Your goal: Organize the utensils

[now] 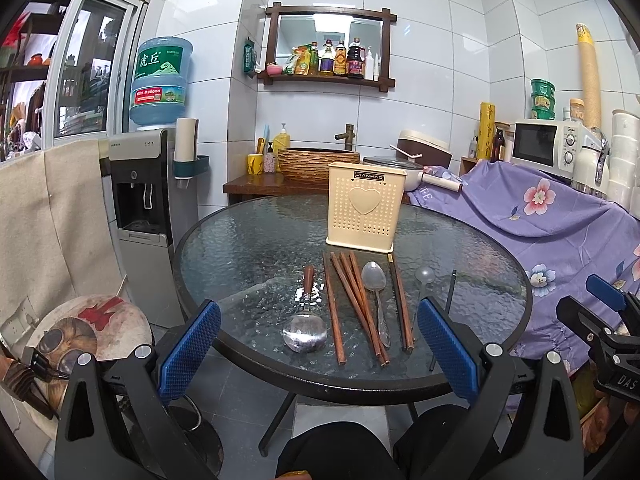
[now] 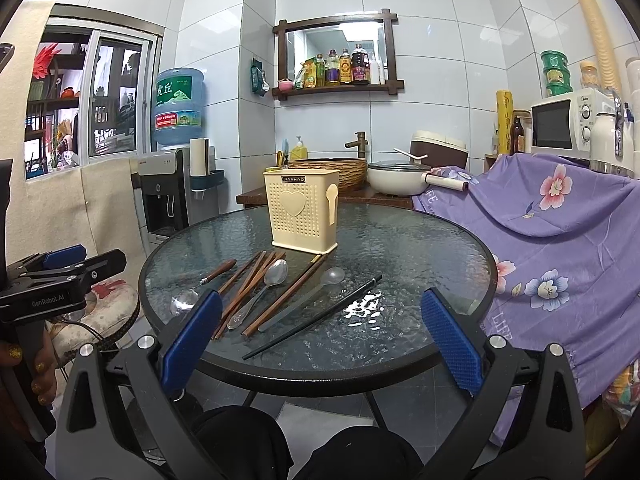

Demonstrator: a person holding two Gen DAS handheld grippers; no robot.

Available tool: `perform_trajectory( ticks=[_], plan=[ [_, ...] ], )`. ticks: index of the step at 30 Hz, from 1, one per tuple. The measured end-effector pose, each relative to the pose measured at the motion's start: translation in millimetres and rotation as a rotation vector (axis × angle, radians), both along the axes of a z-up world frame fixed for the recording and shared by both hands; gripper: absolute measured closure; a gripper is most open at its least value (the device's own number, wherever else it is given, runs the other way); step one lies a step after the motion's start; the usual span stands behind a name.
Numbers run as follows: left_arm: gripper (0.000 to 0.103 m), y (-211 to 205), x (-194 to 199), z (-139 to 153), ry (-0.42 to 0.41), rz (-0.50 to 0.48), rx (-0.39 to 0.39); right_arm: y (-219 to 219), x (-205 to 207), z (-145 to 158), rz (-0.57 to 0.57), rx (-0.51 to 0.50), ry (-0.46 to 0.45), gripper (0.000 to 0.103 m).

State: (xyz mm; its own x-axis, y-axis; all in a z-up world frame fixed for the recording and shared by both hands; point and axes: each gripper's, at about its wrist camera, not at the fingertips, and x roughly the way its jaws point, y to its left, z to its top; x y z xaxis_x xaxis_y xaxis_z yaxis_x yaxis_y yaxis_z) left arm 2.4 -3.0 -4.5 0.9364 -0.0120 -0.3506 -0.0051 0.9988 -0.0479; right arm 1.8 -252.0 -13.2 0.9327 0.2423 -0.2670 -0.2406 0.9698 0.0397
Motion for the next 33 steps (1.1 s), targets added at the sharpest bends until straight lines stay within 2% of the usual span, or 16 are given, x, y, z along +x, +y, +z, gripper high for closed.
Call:
perform_trajectory(
  ticks=[28,33],
  plan=[
    [0.006,-2.4,2.0,-4.6,0.015,-0.006,0.0,1.2,3.8,-4.4,-0.003,-0.002,0.013,0.005],
    [0.006,0.5,11.3,-8.1,0.04,0.005,0.008,0.7,12.7,-9.8,-0.023,-0.014,0.055,0.005]
  ],
)
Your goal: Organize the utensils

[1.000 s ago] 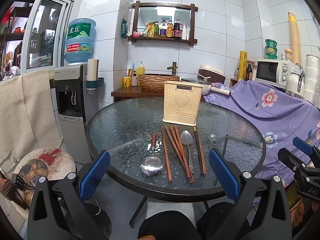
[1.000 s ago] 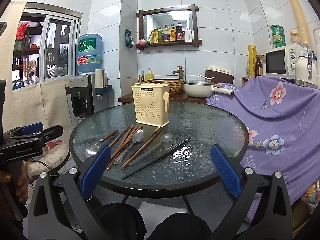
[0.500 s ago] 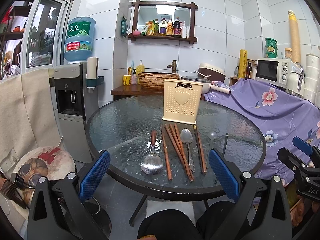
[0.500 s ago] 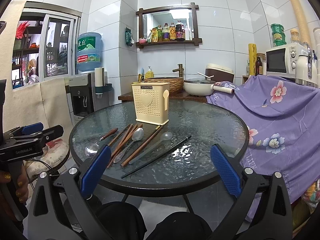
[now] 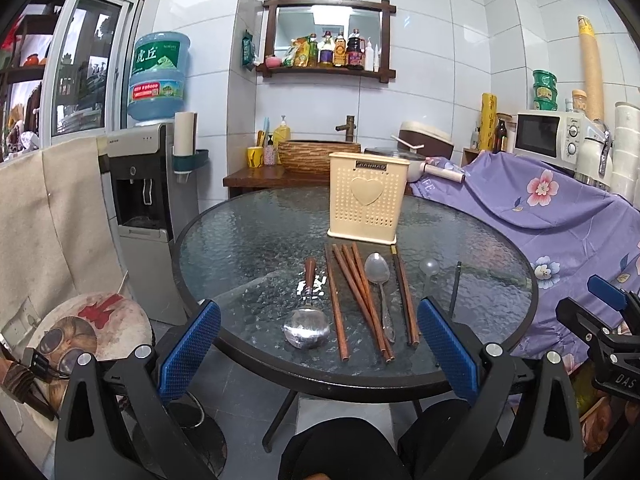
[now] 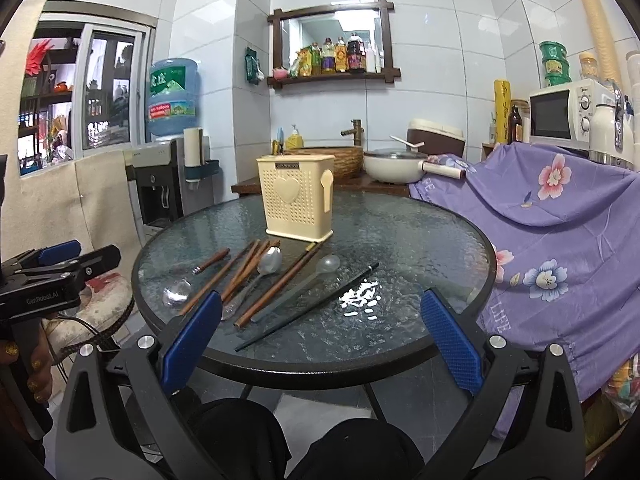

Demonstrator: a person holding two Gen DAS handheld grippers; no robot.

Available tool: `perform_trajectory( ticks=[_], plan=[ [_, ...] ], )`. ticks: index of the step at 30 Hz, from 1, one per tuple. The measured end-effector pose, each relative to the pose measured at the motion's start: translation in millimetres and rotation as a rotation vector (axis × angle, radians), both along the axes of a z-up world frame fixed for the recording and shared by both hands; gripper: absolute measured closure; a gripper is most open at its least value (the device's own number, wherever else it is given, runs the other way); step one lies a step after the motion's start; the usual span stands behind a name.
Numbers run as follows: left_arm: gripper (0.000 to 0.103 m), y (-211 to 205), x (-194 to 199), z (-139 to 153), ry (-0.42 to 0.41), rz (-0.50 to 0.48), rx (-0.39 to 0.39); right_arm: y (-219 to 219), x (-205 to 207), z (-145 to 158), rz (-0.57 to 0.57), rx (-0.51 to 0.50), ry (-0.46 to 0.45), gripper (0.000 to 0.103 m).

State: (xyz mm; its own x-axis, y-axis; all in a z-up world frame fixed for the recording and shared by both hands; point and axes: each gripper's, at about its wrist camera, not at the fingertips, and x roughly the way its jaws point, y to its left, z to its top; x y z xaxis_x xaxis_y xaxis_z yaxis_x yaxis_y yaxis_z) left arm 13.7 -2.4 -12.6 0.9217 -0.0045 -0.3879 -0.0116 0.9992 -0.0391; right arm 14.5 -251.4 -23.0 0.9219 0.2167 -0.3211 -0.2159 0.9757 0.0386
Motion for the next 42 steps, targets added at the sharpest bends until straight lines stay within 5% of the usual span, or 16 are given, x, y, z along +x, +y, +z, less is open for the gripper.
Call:
perform_trajectory(
  ticks=[7,11,13,15,19,29,42],
  plan=[
    [0.006,22.4,53.8,-14.3,0.137,0.017,0.008,-0.2,48.0,-24.6,-0.042,-0.074,0.159,0.005],
    [0.006,34.9,88.5,-14.9,0.2,0.0,-0.036,-10.0,78.6,-30.5,-0.056,-0.032,0.193,0.006],
    [0.006,33.2,103.2,-16.2,0.229,-0.006,-0.023,-14.0,103.4,-32.5,-0.061,0.001,0.246,0.011],
    [0.007,28.8,115.0,-18.9,0.266,-0.015,-0.004,-18.5,129.7,-34.5,-0.051,0.035,0.322,0.027],
    [0.012,21.7,135.0,-23.9,0.309,-0.043,0.028,-27.3,181.5,-35.6,-0.049,0.131,0.459,0.037],
    [0.024,29.2,178.6,-27.8,0.391,-0.053,0.044,0.9,242.0,-40.8,-0.062,0.016,0.577,0.073],
    [0.048,29.5,218.2,-48.1,0.512,-0.092,-0.001,11.2,270.2,-55.9,-0.07,-0.045,0.64,0.081]
  ],
)
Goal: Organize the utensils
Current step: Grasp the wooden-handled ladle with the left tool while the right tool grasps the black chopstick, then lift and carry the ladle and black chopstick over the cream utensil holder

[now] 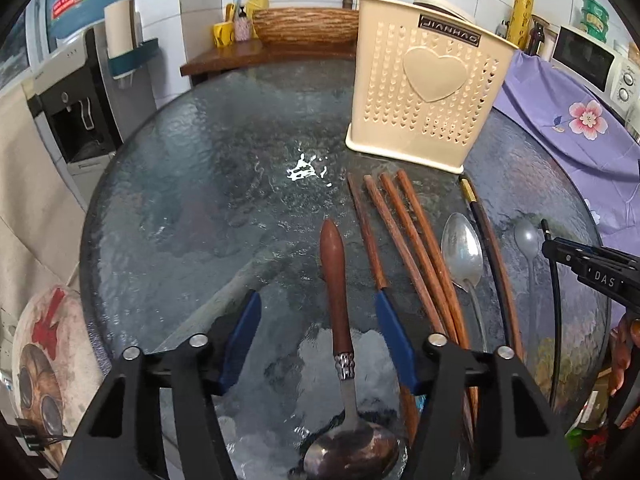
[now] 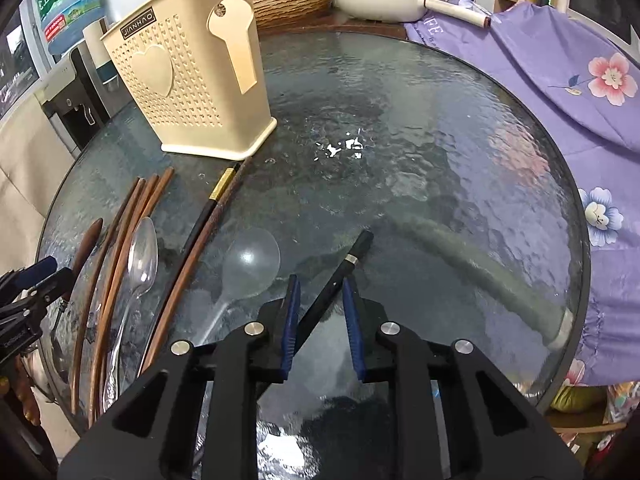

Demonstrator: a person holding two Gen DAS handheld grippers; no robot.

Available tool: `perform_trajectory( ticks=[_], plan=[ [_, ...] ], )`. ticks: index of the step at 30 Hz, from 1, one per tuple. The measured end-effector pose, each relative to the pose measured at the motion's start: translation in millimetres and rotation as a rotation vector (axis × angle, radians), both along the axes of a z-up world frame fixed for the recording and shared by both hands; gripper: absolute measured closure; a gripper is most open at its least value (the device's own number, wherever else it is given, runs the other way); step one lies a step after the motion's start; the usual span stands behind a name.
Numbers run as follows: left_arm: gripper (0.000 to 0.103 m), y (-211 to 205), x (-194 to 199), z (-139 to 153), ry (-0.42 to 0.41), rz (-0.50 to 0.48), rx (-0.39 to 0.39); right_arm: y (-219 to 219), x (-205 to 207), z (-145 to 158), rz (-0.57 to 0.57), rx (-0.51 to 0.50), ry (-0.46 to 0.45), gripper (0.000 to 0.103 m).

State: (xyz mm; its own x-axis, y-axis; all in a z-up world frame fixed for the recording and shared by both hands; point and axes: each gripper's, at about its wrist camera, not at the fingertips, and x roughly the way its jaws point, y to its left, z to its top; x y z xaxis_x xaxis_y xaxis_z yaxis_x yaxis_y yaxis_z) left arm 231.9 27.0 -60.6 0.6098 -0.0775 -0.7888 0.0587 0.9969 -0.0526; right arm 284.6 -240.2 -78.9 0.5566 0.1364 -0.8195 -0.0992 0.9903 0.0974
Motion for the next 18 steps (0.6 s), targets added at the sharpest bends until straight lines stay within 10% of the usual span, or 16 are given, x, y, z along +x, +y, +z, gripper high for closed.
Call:
perform_trajectory(
  ticks=[8,18],
  plan=[
    [0.054,-4.0,22.2,-3.7,0.054,-0.02,-0.005,18.3,15.5,-1.5,0.041,-0.03,0.022,0.086],
    [0.088,-13.7,38.0,-5.6,0.089,-0.014,0.011,26.1,28.9,-1.4,0.065,-0.045,0.034,0.09]
  ],
)
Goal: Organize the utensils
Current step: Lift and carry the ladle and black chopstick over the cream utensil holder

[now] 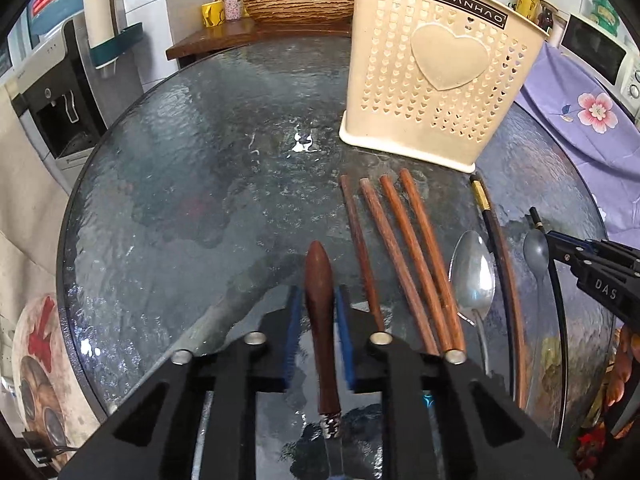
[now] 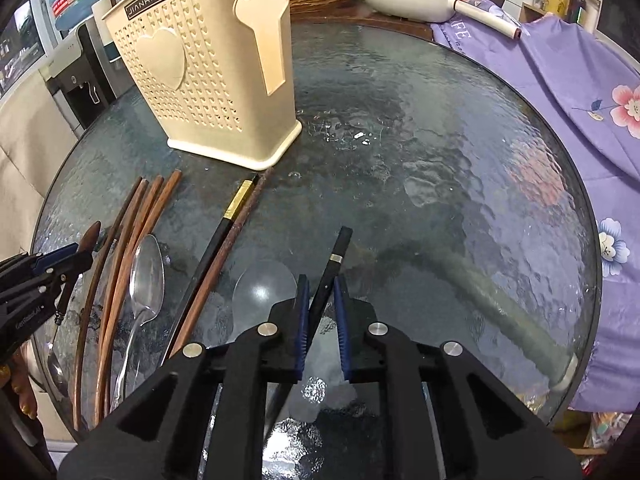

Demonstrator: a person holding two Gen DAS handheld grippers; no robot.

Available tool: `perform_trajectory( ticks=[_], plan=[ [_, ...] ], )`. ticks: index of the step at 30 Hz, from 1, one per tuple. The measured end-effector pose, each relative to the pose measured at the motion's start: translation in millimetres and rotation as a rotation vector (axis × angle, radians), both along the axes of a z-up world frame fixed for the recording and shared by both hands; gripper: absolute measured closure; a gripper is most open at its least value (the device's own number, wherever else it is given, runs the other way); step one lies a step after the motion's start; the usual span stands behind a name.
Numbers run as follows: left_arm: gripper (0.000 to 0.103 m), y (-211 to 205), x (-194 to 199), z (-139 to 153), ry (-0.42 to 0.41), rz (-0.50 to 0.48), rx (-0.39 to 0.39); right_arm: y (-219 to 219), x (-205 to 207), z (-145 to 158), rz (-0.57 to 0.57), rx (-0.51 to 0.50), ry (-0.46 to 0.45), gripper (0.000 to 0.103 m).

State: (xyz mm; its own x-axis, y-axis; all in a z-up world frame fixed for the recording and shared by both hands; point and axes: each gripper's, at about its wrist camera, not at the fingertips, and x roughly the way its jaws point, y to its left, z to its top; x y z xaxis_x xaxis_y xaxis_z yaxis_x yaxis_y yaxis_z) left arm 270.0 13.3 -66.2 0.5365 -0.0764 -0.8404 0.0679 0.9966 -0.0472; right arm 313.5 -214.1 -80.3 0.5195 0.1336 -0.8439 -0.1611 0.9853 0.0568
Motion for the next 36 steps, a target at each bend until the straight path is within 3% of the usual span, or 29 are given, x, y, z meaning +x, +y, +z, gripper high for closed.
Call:
perform_trajectory(
  ticks=[6,11,21,29,36],
  plan=[
    [0.088,-4.2,8.2,0.6,0.011,-0.002,0.014,-2.2,5.4,0.5,0.007,0.012,0.006,0.091],
    [0.088,-4.6,10.9,2.3,0.011,-0.003,-0.008,-8.9,11.5,4.3,0.013,0.08,-0.003,0.095],
    [0.088,-0.3,1.5,48.0,-0.137,0.002,-0.043,-20.6,1.0,51.1,0.06,0.218,-0.137,0.095],
    [0.088,6.1,-26.8,84.8,-0.251,-0.01,-0.08,-35.1,-31.7,111.1,0.127,0.337,-0.274,0.095],
    [0.088,4.4,-49.6,104.2,-0.327,-0.021,-0.083,-36.5,-63.2,142.1,0.218,0.388,-0.333,0.095]
  ],
)
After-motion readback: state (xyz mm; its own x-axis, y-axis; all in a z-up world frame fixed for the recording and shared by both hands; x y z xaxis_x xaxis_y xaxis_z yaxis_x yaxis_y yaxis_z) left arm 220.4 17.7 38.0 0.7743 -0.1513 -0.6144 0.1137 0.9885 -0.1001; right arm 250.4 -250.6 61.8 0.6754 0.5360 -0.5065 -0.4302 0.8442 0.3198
